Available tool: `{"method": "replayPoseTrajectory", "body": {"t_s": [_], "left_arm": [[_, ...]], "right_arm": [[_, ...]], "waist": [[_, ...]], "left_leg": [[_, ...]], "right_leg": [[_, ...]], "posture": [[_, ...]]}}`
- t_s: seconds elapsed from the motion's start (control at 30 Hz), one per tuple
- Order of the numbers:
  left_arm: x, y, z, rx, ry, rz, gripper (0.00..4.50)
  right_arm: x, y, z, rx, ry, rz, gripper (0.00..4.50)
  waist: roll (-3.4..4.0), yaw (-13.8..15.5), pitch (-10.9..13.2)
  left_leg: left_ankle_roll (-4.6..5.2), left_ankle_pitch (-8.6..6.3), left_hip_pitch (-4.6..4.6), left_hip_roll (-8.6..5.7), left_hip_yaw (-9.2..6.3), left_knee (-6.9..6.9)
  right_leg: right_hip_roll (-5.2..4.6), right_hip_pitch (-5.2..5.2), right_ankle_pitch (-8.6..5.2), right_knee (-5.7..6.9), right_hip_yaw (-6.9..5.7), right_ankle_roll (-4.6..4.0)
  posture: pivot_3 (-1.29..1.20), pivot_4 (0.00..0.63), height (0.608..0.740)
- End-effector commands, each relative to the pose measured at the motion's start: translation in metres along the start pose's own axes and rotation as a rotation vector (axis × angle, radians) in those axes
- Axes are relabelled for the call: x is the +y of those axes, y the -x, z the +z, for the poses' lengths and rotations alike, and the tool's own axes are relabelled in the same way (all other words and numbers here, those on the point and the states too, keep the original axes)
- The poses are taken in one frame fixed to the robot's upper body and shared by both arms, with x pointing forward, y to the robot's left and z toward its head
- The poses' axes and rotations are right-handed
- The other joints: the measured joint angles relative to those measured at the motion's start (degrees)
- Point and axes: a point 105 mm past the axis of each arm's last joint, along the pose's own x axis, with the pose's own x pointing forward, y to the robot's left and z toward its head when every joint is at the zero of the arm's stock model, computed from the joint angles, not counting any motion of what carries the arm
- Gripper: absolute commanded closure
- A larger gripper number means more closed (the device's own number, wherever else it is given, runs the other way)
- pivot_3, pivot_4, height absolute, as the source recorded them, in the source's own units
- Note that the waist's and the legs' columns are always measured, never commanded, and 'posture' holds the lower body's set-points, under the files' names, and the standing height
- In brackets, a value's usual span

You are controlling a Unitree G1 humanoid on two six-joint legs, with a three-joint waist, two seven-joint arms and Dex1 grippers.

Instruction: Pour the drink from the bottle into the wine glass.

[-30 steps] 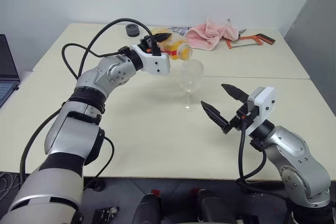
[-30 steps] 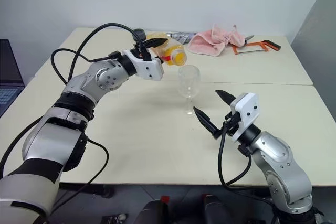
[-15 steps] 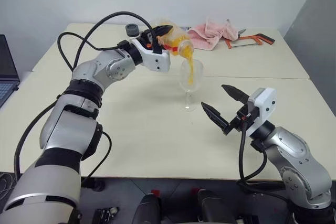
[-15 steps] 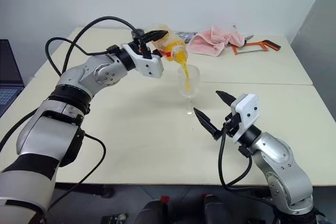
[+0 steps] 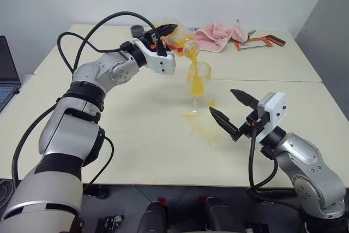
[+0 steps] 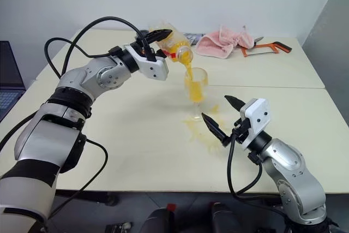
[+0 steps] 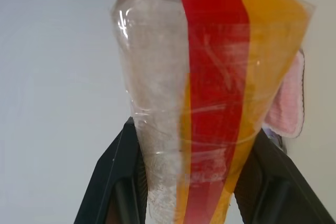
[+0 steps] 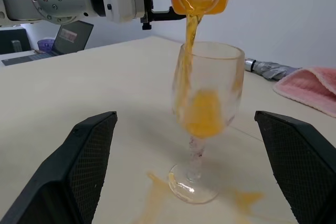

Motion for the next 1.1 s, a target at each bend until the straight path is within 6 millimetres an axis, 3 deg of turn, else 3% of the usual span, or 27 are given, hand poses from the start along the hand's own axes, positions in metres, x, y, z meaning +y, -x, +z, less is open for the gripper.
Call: {"method": "replayPoseTrajectory", "body": {"t_s": [0.03, 1.1], "left_arm": [[0.026, -0.006, 0.001, -0.002, -0.021, 0.092, 2.79], [0.028, -0.017, 0.009, -0.021, -0.02, 0.116, 2.79]], "right_arm": [[0.004, 0.002, 0.016, -0.052, 0.026, 0.008, 0.0], [0.014, 0.006, 0.012, -0.036, 0.004, 0.021, 0.0]], "waist": [[0.0, 0.0, 0.0], [0.0, -0.01, 0.0]], "left_leg": [[0.0, 0.0, 0.0, 0.0, 0.0, 0.0], [0.0, 0.0, 0.0, -0.02, 0.0, 0.02]], "right_leg": [[0.0, 0.0, 0.0, 0.0, 0.0, 0.0], [-0.01, 0.0, 0.0, 0.04, 0.01, 0.0]], "posture": [[0.0, 0.15, 0.74], [0.0, 0.15, 0.74]]}}
